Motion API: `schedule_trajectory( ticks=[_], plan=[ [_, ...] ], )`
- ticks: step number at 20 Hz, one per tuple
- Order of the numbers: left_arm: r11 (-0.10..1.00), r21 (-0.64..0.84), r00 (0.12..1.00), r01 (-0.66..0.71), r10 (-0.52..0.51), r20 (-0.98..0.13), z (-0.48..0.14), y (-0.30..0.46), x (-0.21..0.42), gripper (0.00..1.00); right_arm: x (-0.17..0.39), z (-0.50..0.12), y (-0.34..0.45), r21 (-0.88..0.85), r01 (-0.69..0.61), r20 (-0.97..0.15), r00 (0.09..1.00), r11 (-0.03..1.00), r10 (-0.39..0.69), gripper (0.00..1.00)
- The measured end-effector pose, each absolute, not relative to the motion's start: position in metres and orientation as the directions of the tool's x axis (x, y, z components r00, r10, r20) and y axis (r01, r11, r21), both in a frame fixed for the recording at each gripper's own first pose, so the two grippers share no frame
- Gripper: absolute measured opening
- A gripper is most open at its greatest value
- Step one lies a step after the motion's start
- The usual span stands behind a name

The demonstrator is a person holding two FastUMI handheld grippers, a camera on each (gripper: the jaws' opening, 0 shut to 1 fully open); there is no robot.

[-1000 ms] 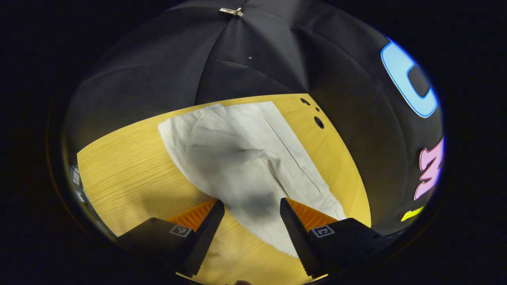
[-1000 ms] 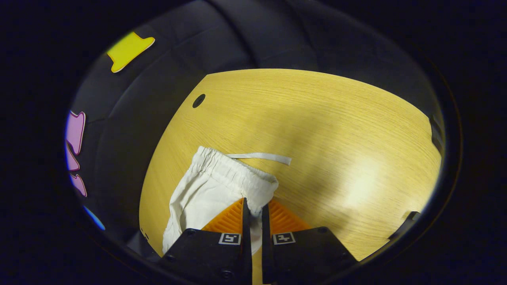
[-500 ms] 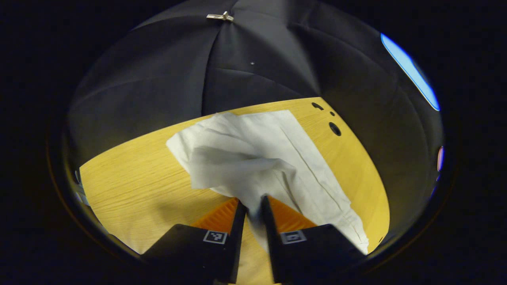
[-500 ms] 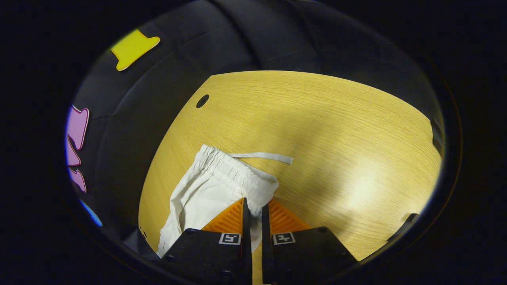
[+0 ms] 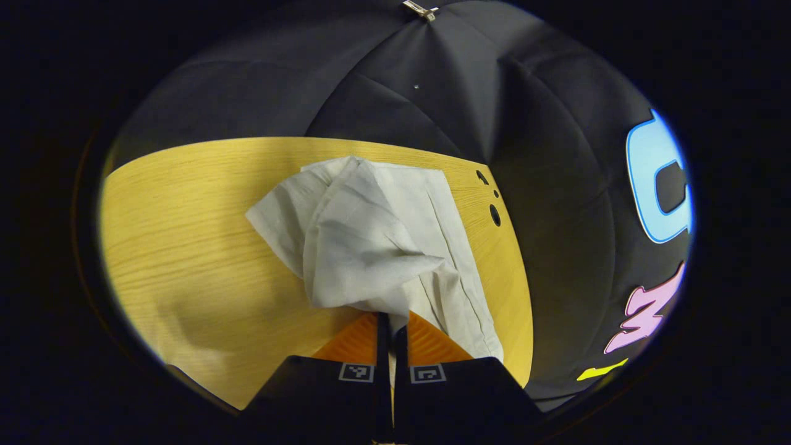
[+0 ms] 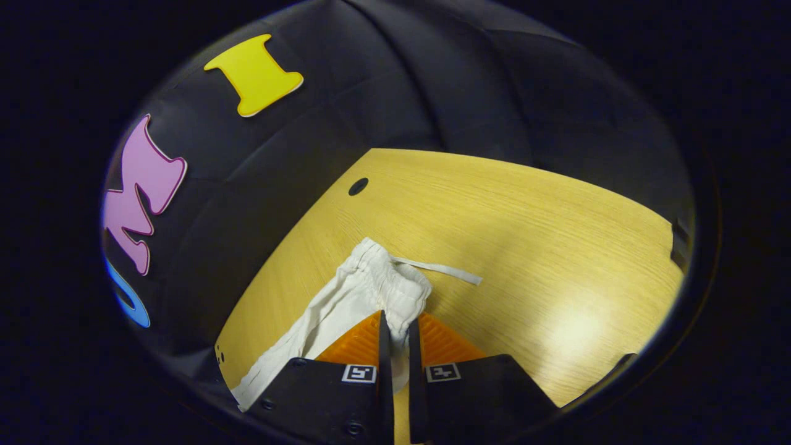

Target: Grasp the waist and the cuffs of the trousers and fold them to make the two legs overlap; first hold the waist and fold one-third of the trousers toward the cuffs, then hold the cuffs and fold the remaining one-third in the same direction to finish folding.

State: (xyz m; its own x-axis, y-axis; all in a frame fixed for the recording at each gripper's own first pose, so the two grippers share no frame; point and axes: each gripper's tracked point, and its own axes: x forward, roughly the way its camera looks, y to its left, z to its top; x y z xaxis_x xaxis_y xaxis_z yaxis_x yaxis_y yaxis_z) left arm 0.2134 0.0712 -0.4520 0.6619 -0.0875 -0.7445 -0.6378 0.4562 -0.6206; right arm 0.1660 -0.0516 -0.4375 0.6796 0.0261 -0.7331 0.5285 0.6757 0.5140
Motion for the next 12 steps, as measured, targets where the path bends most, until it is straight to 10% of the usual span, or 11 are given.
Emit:
schedule_trajectory(
  ticks=[12],
  plan=[
    [0.518, -0.626, 0.654, -0.584, -0.157, -0.740, -0.447, 0.064, 0.197, 0.07, 0.175, -0.325, 0.021, 0.349, 0.035, -0.566, 0.805, 0.937, 0.180, 0.14]
  ],
)
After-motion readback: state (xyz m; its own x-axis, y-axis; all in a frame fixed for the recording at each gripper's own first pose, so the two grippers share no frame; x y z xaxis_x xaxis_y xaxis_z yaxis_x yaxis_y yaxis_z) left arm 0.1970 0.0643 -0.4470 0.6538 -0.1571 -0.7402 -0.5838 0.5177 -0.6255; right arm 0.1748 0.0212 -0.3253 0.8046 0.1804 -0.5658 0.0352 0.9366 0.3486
